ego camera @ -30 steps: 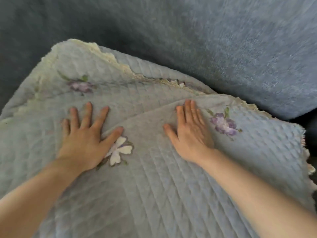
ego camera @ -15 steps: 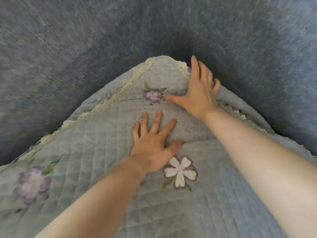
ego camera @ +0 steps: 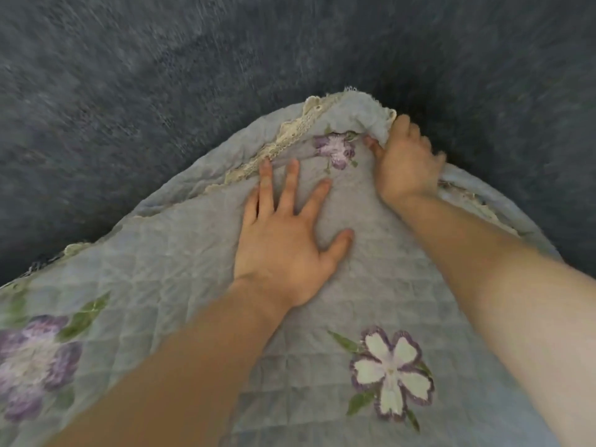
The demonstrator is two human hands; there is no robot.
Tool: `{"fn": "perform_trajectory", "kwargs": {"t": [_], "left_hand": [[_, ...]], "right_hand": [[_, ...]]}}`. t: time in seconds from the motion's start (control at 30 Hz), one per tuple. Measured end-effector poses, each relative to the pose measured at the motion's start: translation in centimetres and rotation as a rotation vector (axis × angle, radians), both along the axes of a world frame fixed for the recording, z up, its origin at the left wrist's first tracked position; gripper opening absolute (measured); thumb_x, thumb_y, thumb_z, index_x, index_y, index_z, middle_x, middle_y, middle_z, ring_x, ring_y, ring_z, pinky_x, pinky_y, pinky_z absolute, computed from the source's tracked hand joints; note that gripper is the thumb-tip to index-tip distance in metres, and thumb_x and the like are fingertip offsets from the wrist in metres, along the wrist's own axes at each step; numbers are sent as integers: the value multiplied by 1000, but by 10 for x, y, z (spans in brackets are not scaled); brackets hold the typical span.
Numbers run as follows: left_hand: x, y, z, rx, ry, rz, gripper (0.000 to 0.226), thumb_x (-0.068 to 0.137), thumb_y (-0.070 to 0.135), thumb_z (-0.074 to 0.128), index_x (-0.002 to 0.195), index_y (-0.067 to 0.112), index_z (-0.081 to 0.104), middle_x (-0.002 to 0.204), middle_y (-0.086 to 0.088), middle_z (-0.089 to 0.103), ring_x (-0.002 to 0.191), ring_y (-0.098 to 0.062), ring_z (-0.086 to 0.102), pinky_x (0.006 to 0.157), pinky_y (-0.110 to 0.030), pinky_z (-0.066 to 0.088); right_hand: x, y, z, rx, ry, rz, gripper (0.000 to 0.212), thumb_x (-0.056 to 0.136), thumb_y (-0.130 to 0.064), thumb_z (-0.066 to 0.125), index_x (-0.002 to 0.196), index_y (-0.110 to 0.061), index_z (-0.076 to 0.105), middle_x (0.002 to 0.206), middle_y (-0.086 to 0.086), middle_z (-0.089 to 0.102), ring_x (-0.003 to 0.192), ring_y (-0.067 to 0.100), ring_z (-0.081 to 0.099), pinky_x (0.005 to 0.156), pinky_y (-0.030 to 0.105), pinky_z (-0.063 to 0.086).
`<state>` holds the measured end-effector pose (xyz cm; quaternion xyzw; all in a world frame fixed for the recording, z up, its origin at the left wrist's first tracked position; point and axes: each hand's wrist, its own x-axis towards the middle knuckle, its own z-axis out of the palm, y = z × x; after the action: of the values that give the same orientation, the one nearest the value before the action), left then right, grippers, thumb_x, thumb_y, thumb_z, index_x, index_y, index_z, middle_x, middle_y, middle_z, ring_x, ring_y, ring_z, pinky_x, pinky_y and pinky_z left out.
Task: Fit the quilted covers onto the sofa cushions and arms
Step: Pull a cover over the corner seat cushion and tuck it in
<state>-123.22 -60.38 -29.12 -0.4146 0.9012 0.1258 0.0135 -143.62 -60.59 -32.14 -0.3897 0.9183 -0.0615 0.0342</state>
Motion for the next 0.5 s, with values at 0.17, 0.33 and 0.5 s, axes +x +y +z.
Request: {"fn": "perform_trajectory", "kwargs": {"t": [0.17,0.33,0.5], "left_hand": [[4,1,0,-1,-1,12,72,87,74,13,151,40,8,161,1,-7,145,-28,-18,113,-38,-6],[6,-1,-4,14,-13,-1,69,89,71,13,150,40,10,161,1,-6,145,-27,-17,112,-37,-6],[6,-1,-10,13,-17,0,65,90,68,13,149,42,13,161,2,-3,146,-26,-11,114,-44,4]], "right_hand": [[-46,-4,14,109,-423,150,70,80,-76,42,118,-17,49,117,9,60,103,33,58,82,40,47],[-47,-1,12,135,-508,55,87,70,-86,41,127,-21,50,126,7,58,113,29,55,94,42,46],[-3,10,12,58,-140,-93,88,87,-68,37,150,-13,9,158,9,13,145,29,8,113,62,4]]}}
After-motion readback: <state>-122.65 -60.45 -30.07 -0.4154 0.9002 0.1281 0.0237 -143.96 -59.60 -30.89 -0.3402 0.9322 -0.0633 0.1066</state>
